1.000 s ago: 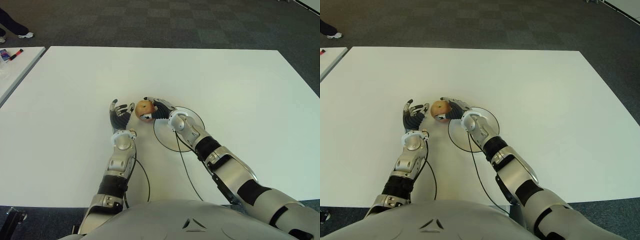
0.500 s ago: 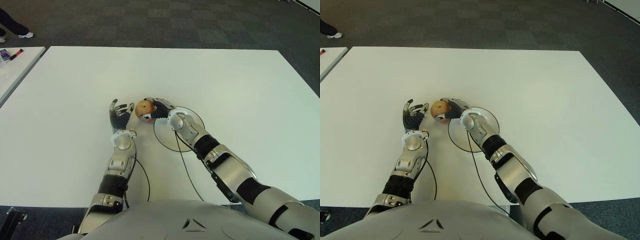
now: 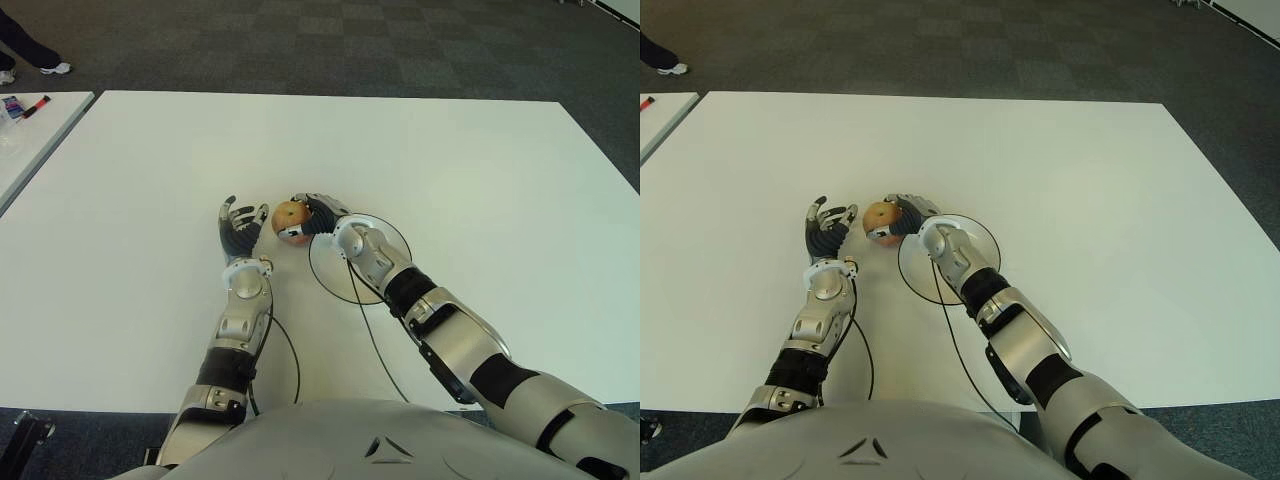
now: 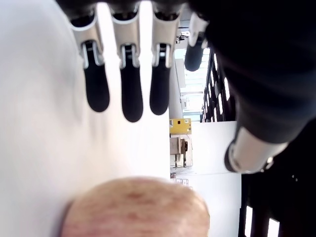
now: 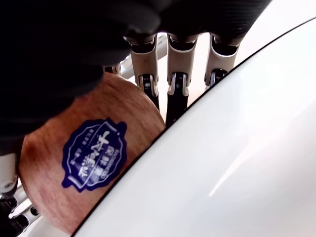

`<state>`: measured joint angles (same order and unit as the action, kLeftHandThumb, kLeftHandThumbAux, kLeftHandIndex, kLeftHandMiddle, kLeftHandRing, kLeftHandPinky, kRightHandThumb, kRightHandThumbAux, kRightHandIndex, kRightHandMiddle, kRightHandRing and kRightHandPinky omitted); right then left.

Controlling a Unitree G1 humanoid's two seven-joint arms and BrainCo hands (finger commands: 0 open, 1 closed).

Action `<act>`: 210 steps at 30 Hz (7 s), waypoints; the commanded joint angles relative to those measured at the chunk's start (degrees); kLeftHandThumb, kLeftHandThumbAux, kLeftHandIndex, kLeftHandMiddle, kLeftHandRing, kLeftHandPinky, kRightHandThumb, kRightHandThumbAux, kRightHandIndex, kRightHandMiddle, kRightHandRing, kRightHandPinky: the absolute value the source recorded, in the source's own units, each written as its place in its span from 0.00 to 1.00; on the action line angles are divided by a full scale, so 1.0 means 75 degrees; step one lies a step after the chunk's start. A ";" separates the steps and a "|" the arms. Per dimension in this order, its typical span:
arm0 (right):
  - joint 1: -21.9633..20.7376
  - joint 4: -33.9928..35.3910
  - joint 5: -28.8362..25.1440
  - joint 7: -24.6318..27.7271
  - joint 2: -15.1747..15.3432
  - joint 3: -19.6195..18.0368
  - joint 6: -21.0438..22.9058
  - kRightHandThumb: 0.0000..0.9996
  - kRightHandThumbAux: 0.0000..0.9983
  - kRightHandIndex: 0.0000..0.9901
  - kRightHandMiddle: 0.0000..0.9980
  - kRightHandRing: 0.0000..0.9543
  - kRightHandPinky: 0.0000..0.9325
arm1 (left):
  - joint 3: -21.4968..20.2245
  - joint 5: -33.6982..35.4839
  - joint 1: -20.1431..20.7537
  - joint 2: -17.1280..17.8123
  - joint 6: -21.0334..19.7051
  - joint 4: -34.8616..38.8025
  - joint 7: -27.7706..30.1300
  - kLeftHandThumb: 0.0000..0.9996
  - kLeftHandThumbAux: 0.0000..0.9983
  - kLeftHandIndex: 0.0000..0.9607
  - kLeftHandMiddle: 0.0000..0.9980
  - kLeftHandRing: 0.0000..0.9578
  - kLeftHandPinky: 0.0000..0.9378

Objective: Put the apples into the plate.

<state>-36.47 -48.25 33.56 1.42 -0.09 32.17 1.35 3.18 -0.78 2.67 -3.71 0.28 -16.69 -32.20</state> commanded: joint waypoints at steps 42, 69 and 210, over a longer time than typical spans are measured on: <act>0.0423 -0.0276 0.0065 -0.0501 0.0066 -0.0161 0.0280 0.74 0.52 0.35 0.38 0.45 0.52 | 0.0059 -0.0131 0.0151 -0.0760 0.0246 -0.0260 -0.0132 0.15 0.75 0.14 0.35 0.44 0.47; 0.0443 -0.0059 0.0101 -0.0563 0.0139 -0.0155 0.0411 0.72 0.51 0.30 0.36 0.41 0.47 | 0.0009 -0.0062 0.0158 -0.0818 0.0625 -0.0398 -0.0149 0.17 0.73 0.14 0.34 0.44 0.47; 0.0469 0.1786 -0.0200 -0.1524 0.0558 -0.1008 -0.0429 0.95 0.62 0.38 0.48 0.49 0.49 | -0.0026 0.0078 0.0555 -0.0888 0.1442 -0.1578 -0.0260 0.13 0.74 0.08 0.32 0.43 0.47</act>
<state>-32.47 -35.24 32.65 -10.77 3.77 25.44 -1.66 3.11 -0.82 6.00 -3.62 10.93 -27.30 -34.49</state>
